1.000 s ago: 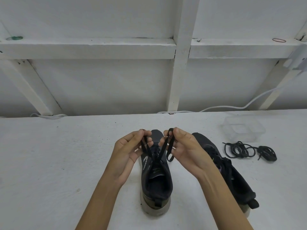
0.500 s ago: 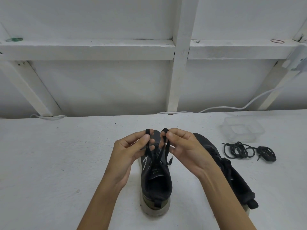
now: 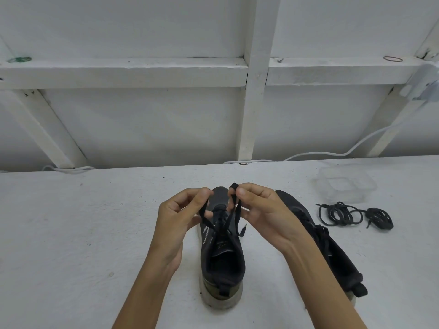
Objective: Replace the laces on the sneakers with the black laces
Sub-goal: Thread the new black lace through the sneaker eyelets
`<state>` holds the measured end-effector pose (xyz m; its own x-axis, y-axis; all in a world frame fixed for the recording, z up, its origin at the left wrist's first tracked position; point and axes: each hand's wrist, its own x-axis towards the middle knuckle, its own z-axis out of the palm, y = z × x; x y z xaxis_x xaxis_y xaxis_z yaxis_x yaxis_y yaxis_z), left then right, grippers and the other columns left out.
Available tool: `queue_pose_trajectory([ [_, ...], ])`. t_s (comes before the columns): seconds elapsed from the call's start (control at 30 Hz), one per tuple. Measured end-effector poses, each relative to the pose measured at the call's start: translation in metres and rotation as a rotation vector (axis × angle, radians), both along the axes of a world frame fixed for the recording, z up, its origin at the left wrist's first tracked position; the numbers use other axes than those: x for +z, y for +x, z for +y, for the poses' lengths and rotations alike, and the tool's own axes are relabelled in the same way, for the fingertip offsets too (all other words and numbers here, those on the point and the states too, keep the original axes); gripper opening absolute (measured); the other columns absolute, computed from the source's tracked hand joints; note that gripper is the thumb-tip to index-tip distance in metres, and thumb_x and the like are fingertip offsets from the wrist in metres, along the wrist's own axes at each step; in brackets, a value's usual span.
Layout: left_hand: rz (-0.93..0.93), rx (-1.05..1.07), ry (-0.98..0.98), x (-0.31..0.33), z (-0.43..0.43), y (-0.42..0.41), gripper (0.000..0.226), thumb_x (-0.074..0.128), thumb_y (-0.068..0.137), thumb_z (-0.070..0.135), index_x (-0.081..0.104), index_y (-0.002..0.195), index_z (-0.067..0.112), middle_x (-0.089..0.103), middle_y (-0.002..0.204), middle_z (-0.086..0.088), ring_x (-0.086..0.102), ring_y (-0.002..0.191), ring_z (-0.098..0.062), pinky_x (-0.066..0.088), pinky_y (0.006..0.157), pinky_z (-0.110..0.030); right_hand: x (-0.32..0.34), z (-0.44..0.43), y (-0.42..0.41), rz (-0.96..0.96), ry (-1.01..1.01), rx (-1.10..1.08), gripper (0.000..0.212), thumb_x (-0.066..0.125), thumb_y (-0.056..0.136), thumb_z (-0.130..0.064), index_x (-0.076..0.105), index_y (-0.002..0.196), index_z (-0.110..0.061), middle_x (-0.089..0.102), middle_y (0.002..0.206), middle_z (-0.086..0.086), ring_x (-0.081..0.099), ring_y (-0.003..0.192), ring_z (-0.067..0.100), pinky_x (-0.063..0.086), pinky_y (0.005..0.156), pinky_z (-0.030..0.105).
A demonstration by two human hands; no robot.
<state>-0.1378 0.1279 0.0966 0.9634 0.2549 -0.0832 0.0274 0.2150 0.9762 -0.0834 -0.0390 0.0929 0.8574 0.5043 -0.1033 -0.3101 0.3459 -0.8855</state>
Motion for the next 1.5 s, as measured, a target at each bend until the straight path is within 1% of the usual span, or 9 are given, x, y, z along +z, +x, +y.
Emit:
queue_pose_trajectory([
  [0.2, 0.033, 0.052, -0.006, -0.006, 0.000, -0.002, 0.025, 0.067, 0.076, 0.036, 0.071, 0.082, 0.012, 0.051, 0.061, 0.002, 0.051, 0.053, -0.012, 0.058, 0.080, -0.036, -0.001, -0.003, -0.003, -0.011, -0.004, 0.012, 0.006, 0.074, 0.082, -0.015, 0.077, 0.076, -0.015, 0.069, 0.084, 0.002, 0.064, 0.074, 0.014, 0.052, 0.083, 0.029],
  [0.6, 0.031, 0.047, -0.017, -0.003, -0.004, -0.004, 0.035, 0.063, 0.076, 0.043, 0.066, 0.075, 0.008, 0.047, 0.058, 0.000, 0.044, 0.045, -0.008, 0.059, 0.072, -0.031, -0.007, -0.003, 0.002, 0.016, 0.018, 0.015, 0.013, 0.066, 0.080, -0.017, 0.074, 0.086, -0.008, 0.067, 0.082, 0.003, 0.063, 0.075, 0.016, 0.051, 0.083, 0.030],
  [0.77, -0.001, -0.049, -0.026, -0.008, -0.005, -0.003, 0.028, 0.061, 0.081, 0.030, 0.068, 0.101, 0.011, 0.058, 0.072, 0.002, 0.052, 0.052, -0.009, 0.055, 0.066, -0.029, -0.013, -0.003, 0.000, -0.019, 0.004, 0.053, 0.027, 0.065, 0.082, -0.007, 0.072, 0.107, -0.002, 0.068, 0.086, 0.006, 0.062, 0.079, 0.019, 0.051, 0.085, 0.031],
  [0.9, -0.006, -0.103, -0.021, -0.013, -0.004, -0.003, 0.028, 0.060, 0.088, 0.019, 0.067, 0.115, 0.018, 0.063, 0.079, 0.000, 0.058, 0.061, -0.010, 0.055, 0.073, -0.035, -0.012, -0.003, -0.002, -0.098, -0.084, 0.073, 0.032, 0.060, 0.090, 0.000, 0.065, 0.121, -0.001, 0.061, 0.085, 0.010, 0.060, 0.083, 0.019, 0.051, 0.086, 0.029],
  [0.97, 0.005, -0.122, -0.027, -0.016, -0.004, -0.002, 0.030, 0.057, 0.093, 0.012, 0.066, 0.121, 0.020, 0.065, 0.087, 0.000, 0.058, 0.065, -0.010, 0.055, 0.076, -0.035, -0.011, -0.003, -0.003, -0.134, -0.133, 0.064, 0.030, 0.058, 0.090, 0.002, 0.067, 0.119, -0.003, 0.062, 0.083, 0.010, 0.060, 0.083, 0.019, 0.051, 0.087, 0.028],
  [1.1, 0.025, -0.144, -0.016, -0.019, -0.003, -0.001, 0.034, 0.059, 0.090, 0.009, 0.070, 0.118, 0.025, 0.063, 0.080, -0.008, 0.061, 0.070, -0.014, 0.055, 0.076, -0.032, -0.006, -0.001, -0.005, -0.228, -0.234, 0.008, 0.016, 0.066, 0.083, 0.011, 0.065, 0.096, 0.001, 0.069, 0.083, 0.008, 0.066, 0.075, 0.019, 0.053, 0.077, 0.025],
  [1.33, 0.047, -0.142, -0.014, -0.021, 0.002, -0.003, 0.025, 0.068, 0.082, 0.007, 0.064, 0.106, 0.012, 0.069, 0.077, -0.008, 0.057, 0.064, -0.018, 0.051, 0.068, -0.032, -0.004, 0.002, -0.006, -0.178, -0.323, -0.082, 0.033, 0.076, 0.070, 0.016, 0.051, 0.081, -0.003, 0.073, 0.079, 0.018, 0.071, 0.065, 0.025, 0.056, 0.067, 0.027],
  [1.4, 0.048, -0.145, -0.003, -0.022, 0.003, -0.003, 0.024, 0.067, 0.083, 0.005, 0.063, 0.106, 0.011, 0.068, 0.075, -0.012, 0.058, 0.063, -0.019, 0.051, 0.068, -0.033, -0.006, 0.003, -0.006, -0.174, -0.345, -0.097, 0.035, 0.078, 0.069, 0.014, 0.051, 0.084, -0.002, 0.072, 0.078, 0.018, 0.070, 0.066, 0.026, 0.057, 0.069, 0.029],
  [1.5, 0.057, -0.153, 0.027, -0.023, 0.004, -0.002, 0.023, 0.066, 0.086, 0.004, 0.063, 0.107, 0.011, 0.067, 0.074, -0.016, 0.059, 0.064, -0.019, 0.052, 0.070, -0.035, -0.007, 0.003, -0.005, -0.204, -0.385, -0.081, 0.047, 0.081, 0.068, 0.009, 0.064, 0.108, -0.009, 0.071, 0.085, 0.010, 0.073, 0.072, 0.031, 0.059, 0.080, 0.033],
])
